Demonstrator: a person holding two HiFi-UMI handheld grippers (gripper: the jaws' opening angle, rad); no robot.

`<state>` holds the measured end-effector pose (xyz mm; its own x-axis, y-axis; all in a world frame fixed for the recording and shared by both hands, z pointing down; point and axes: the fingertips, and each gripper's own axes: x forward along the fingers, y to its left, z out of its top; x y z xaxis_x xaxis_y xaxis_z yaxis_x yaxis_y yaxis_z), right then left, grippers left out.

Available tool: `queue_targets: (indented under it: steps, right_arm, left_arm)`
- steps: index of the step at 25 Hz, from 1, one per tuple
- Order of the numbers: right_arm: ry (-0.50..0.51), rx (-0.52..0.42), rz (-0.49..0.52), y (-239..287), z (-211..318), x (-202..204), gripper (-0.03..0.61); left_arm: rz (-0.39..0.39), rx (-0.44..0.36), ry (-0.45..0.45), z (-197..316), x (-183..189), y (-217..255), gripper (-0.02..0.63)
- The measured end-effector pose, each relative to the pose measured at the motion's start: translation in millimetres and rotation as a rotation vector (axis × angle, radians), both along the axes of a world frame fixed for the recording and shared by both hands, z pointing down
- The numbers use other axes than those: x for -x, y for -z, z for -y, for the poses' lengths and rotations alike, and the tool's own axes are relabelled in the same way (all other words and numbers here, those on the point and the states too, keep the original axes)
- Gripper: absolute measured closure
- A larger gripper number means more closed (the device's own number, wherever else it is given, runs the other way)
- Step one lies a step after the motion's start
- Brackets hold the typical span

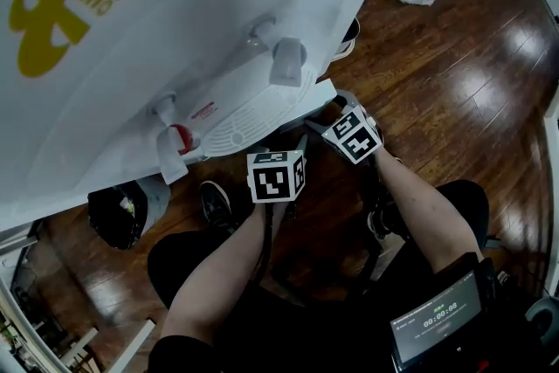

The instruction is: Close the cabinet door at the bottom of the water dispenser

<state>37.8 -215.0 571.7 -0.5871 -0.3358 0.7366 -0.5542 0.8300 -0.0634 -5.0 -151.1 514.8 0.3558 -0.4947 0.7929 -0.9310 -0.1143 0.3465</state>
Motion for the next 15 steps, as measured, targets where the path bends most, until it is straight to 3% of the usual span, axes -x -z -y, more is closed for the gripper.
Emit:
queue_targets:
  steps: [8, 12, 15]
  right_arm:
    - [0.024, -0.013, 0.0, -2, -4, 1, 0.244]
    - [0.036, 0.064, -0.097, -37, -18, -8, 0.244]
    - [0.003, 0.05, -0.12, -47, -15, -9, 0.304]
  left_arm:
    - [-0.017, 0.028, -0.027, -1, -8, -7, 0.357]
    - [-0.02, 0.028, -0.032, 0, -12, -6, 0.357]
    - [-0.011, 0.025, -0.045, 1, -16, -8, 0.356]
